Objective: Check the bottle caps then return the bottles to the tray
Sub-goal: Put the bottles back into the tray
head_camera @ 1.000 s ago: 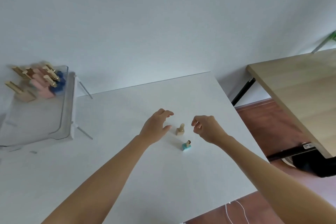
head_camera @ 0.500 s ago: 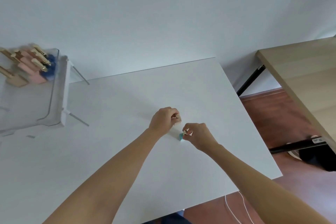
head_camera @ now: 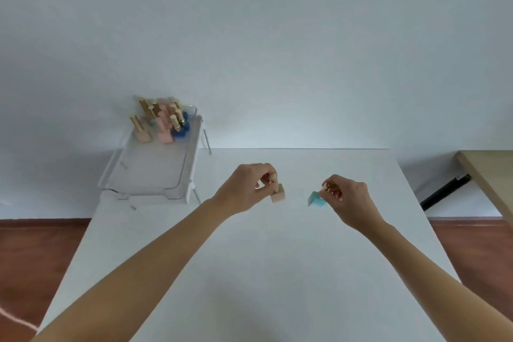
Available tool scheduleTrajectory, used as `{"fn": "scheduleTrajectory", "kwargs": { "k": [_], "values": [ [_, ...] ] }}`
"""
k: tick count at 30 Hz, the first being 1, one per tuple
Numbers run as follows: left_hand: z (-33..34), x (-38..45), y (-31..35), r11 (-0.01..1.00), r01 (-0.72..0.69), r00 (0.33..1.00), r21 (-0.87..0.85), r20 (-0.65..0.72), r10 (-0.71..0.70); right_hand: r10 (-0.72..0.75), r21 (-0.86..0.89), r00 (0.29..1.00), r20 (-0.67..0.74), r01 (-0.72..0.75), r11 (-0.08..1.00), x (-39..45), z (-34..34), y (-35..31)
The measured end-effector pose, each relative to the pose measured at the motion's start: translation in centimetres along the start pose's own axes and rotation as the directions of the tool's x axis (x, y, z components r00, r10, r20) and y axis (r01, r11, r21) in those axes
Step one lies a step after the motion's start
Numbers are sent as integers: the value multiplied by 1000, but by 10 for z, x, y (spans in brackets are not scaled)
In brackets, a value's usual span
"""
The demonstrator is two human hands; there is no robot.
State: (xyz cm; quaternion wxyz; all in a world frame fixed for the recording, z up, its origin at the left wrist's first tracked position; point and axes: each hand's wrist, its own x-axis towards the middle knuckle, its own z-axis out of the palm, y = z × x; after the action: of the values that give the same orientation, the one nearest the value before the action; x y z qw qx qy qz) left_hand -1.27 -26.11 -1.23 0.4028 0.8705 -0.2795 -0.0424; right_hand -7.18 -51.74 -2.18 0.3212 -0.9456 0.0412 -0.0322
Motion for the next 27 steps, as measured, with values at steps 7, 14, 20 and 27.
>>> {"fn": "scheduleTrajectory", "kwargs": {
  "k": [7, 14, 20, 27],
  "values": [
    [-152, -44, -35, 992, 31, 983, 126, -182, -7, -267, 117, 963, -46, 271, 956, 66, 25, -148],
    [-235, -76, -114, 952, 203, 958, 229, -250, -144, -433, 119, 899, 67, 424, 898, 110, 92, -262],
    [-256, -68, -170, 905, 275, 953, 325, -214, -213, -436, 45, 883, 175, 435, 899, 136, 158, -309],
    [-255, -51, -206, 874, 279, 955, 397, -211, -209, -342, -32, 916, 209, 356, 934, 157, 209, -315]
  ]
}}
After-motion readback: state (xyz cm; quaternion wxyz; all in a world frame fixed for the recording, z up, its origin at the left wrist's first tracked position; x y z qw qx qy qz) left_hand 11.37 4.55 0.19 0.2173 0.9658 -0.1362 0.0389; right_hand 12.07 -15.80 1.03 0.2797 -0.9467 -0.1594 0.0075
